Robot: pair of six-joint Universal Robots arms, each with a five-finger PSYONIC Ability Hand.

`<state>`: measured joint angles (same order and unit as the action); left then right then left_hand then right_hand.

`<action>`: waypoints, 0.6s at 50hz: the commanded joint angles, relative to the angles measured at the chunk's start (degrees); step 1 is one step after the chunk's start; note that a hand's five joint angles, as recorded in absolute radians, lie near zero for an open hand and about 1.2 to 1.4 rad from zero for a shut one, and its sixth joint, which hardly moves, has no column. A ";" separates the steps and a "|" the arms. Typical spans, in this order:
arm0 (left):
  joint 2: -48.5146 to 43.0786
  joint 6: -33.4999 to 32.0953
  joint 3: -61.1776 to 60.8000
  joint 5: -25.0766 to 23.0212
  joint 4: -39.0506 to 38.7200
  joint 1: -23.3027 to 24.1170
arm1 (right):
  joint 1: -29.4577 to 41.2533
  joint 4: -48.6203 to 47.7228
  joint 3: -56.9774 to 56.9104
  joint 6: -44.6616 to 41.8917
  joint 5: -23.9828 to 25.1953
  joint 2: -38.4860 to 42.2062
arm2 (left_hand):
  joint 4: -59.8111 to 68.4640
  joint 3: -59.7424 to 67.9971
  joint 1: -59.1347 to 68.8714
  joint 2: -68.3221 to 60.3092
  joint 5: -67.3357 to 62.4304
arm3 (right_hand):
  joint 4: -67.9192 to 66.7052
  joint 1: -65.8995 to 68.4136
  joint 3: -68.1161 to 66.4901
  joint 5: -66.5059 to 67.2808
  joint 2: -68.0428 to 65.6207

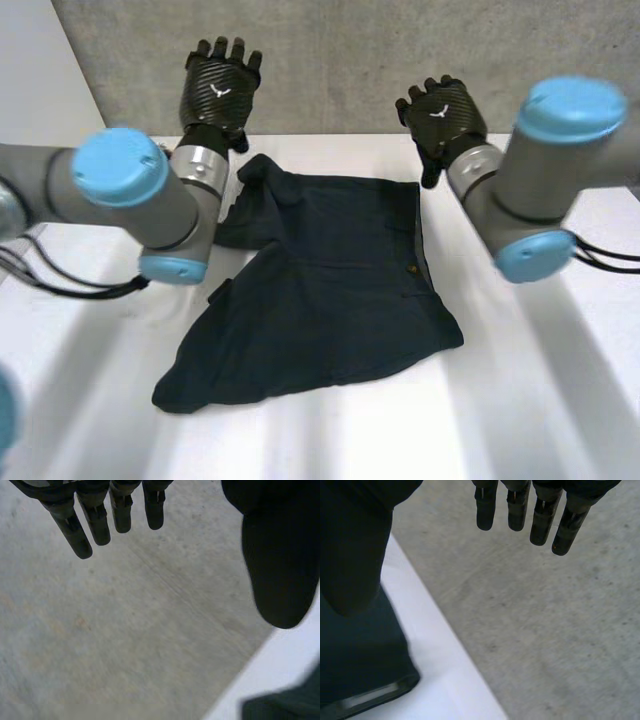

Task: Fold the shorts.

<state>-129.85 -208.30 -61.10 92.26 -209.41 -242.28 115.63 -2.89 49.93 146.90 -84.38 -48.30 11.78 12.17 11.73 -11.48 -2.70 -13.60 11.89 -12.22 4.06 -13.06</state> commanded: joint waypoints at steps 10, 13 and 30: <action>34.04 26.10 -41.36 0.38 32.75 2.78 | -3.75 16.08 37.15 0.14 11.16 -19.89 | 21.64 21.25 21.69 -21.94 -20.72 | -1.86 3.57 -3.24 1.40 -2.39; 37.90 25.14 -48.47 0.46 32.66 2.61 | -4.27 10.29 44.01 -1.62 12.75 -21.13 | 22.15 21.76 22.20 -22.45 -21.23 | -3.38 5.09 -4.76 2.92 -3.92; 36.60 23.38 -62.39 0.99 21.94 -4.25 | -7.79 -10.74 55.27 -2.94 16.97 -16.91 | 21.31 20.92 21.36 -21.61 -20.39 | -36.80 38.51 -38.18 36.34 -37.34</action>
<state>-89.92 -184.89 -122.80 93.18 -185.16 -245.51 108.20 -11.62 106.06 143.83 -67.68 -68.17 28.79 28.57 28.76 -28.57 -18.87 -30.55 26.58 -30.51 19.59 -30.70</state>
